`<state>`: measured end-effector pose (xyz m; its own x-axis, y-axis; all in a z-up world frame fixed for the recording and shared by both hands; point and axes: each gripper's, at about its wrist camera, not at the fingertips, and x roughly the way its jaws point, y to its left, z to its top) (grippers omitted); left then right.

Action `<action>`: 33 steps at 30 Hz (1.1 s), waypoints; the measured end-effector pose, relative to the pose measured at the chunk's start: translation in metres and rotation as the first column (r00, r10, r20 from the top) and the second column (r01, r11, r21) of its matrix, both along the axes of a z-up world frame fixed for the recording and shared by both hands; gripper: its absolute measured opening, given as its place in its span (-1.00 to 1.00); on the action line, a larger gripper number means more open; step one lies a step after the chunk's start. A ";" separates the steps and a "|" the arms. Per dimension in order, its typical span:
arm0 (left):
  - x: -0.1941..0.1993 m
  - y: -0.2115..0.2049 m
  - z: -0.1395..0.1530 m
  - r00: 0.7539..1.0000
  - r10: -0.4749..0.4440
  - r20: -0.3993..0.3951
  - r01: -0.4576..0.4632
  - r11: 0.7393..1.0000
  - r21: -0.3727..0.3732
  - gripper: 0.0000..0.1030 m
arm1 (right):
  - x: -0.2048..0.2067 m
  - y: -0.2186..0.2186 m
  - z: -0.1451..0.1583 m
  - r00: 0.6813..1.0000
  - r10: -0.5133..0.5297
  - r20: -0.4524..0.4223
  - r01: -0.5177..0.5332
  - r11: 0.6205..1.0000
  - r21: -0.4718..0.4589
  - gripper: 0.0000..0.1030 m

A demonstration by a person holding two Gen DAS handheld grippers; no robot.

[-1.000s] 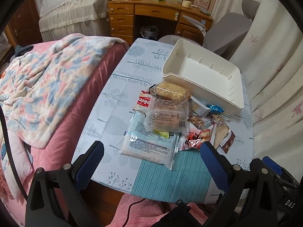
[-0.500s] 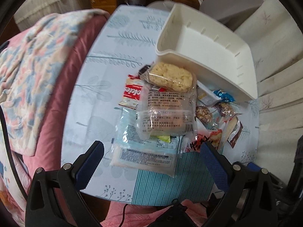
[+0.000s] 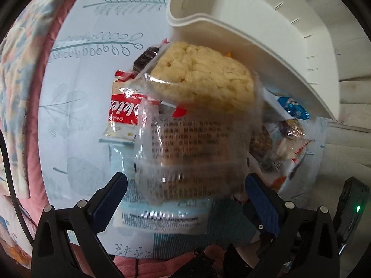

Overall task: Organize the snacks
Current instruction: 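Grasp the cookie bag with left tool while right tool grasps red-white chip bag, then release cookie bag into white tray with left tool while right tool releases chip bag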

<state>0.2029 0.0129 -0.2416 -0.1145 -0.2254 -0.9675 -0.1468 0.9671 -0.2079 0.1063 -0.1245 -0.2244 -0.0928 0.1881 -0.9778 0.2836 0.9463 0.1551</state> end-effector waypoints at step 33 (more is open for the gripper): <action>-0.001 0.018 -0.025 0.988 0.084 -0.133 -0.086 0.996 -0.015 0.45 | -0.008 -0.012 0.003 0.998 -0.010 0.062 -0.002 0.982 0.187 0.04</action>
